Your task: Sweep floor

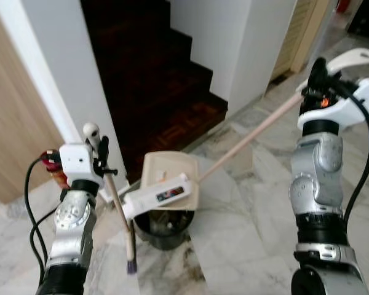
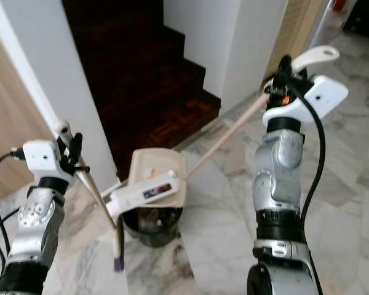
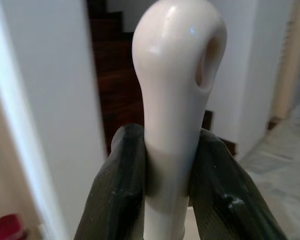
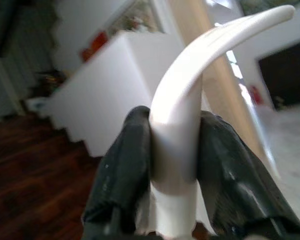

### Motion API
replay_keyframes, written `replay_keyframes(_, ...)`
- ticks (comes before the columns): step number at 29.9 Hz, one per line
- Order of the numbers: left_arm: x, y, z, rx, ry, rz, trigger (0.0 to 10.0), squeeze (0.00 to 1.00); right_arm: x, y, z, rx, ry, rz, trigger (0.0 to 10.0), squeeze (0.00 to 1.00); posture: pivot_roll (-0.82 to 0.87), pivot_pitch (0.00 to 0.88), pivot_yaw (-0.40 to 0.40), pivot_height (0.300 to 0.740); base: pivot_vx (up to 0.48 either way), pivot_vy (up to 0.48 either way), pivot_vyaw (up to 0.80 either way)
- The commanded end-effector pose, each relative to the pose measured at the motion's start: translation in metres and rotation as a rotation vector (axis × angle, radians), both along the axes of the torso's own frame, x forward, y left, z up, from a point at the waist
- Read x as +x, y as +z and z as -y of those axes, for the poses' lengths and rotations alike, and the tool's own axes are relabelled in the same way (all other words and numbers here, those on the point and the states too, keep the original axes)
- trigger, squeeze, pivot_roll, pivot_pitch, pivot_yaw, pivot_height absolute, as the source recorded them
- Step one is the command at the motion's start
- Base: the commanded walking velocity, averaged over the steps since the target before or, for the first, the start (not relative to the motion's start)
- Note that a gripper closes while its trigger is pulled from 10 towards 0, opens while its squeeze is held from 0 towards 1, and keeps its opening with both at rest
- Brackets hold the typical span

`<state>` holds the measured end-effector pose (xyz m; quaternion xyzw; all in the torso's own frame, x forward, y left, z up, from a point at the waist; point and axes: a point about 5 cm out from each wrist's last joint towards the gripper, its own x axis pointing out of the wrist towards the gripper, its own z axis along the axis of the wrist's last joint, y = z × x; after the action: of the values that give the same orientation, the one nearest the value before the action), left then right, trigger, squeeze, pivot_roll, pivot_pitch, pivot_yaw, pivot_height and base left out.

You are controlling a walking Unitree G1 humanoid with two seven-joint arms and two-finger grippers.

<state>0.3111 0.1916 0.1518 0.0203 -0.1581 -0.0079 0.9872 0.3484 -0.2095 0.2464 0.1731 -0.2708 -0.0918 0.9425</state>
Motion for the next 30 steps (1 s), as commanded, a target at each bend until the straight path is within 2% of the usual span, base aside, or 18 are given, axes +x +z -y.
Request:
replay_keyframes(1, 0.0, 0.014, -0.002, 0.006, -0.001, 0.069, 10.0, 0.0, -0.003, 0.023, -0.002, -0.007, -0.002, 0.095, 10.0, 0.0, 0.05, 0.03, -0.007, 0.74, 0.0, 0.0, 0.0)
replay_keyframes(7, 0.0, 0.014, -0.001, 0.006, -0.013, 0.07, 10.0, 0.0, 0.0, 0.029, 0.001, -0.018, -0.026, 0.109, 10.0, 0.0, 0.05, 0.022, -0.006, 0.74, 0.0, 0.0, 0.0)
replay_keyframes(12, 0.001, 0.014, 0.001, 0.005, -0.02, 0.071, 10.0, 0.0, 0.005, 0.041, 0.0, -0.087, -0.046, 0.143, 10.0, 0.0, 0.05, 0.015, -0.006, 0.74, 0.0, 0.0, 0.0)
replay_keyframes(13, 0.001, 0.014, 0.001, 0.005, -0.021, 0.071, 10.0, 0.0, 0.007, 0.046, -0.004, -0.154, -0.062, 0.145, 10.0, 0.0, 0.05, 0.015, -0.004, 0.74, 0.0, 0.0, 0.0)
replay_keyframes(17, 0.001, 0.014, 0.002, 0.005, -0.024, 0.072, 10.0, 0.0, 0.008, 0.054, -0.009, -0.217, -0.066, 0.183, 10.0, 0.0, 0.05, 0.017, -0.006, 0.74, 0.0, 0.0, 0.0)
replay_keyframes(20, 0.0, 0.014, 0.001, 0.005, -0.022, 0.071, 10.0, 0.0, 0.008, 0.062, -0.017, -0.317, -0.075, 0.22, 10.0, 0.0, 0.05, 0.029, -0.006, 0.74, 0.0, 0.0, 0.0)
replay_keyframes(22, 0.0, 0.014, 0.001, 0.005, -0.021, 0.07, 10.0, 0.0, 0.008, 0.063, -0.018, -0.337, -0.078, 0.229, 10.0, 0.0, 0.05, 0.029, -0.006, 0.74, 0.0, 0.0, 0.0)
replay_keyframes(23, 0.0, 0.014, 0.0, 0.006, -0.02, 0.07, 10.0, 0.0, 0.007, 0.066, -0.024, -0.385, -0.075, 0.251, 10.0, 0.0, 0.05, 0.029, -0.006, 0.74, 0.0, 0.0, 0.0)
replay_keyframes(30, 0.0, 0.015, 0.002, 0.002, -0.023, 0.071, 10.0, 0.0, 0.001, 0.068, -0.035, -0.479, -0.067, 0.312, 10.0, 0.0, 0.05, 0.044, -0.005, 0.74, 0.0, 0.0, 0.0)
